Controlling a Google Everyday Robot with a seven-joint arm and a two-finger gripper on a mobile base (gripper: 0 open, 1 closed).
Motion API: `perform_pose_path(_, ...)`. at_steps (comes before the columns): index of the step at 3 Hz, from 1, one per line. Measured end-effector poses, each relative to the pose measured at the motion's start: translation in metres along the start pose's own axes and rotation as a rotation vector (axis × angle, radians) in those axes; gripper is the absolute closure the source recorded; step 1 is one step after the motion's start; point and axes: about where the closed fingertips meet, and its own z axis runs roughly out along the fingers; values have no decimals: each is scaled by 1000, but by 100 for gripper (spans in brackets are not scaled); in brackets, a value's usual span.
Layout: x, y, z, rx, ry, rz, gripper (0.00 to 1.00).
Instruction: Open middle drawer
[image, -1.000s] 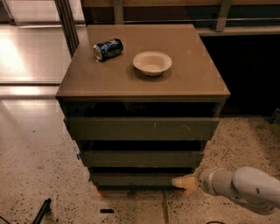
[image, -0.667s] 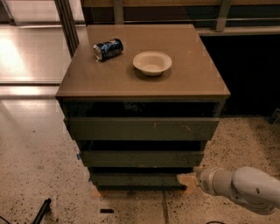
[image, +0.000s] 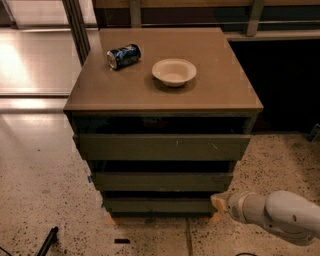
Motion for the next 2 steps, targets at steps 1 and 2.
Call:
perform_pose_path(1, -2, -1, 9, -24, -60, 2, 100)
perform_pose_path(2, -37, -19, 24, -40, -249, -21, 100)
